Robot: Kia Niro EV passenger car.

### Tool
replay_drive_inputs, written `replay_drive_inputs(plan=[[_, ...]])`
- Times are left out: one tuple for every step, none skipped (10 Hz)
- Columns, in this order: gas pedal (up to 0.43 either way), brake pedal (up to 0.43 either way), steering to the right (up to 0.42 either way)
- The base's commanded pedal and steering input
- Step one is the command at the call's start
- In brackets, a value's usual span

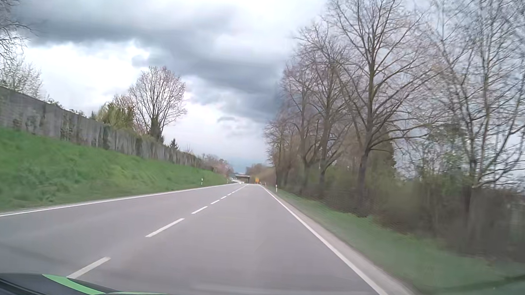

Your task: Follow the waypoints while adhering to traffic rules and regulations

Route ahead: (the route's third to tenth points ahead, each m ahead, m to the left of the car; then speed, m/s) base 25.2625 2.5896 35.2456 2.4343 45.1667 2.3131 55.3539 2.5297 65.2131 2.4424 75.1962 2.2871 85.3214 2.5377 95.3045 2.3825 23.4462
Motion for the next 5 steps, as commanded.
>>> replay_drive_inputs(plan=[[0.189, 0.0, 0.0], [0.189, 0.0, 0.0], [0.189, 0.0, 0.0], [0.177, 0.0, 0.0], [0.177, 0.0, 0.0]])
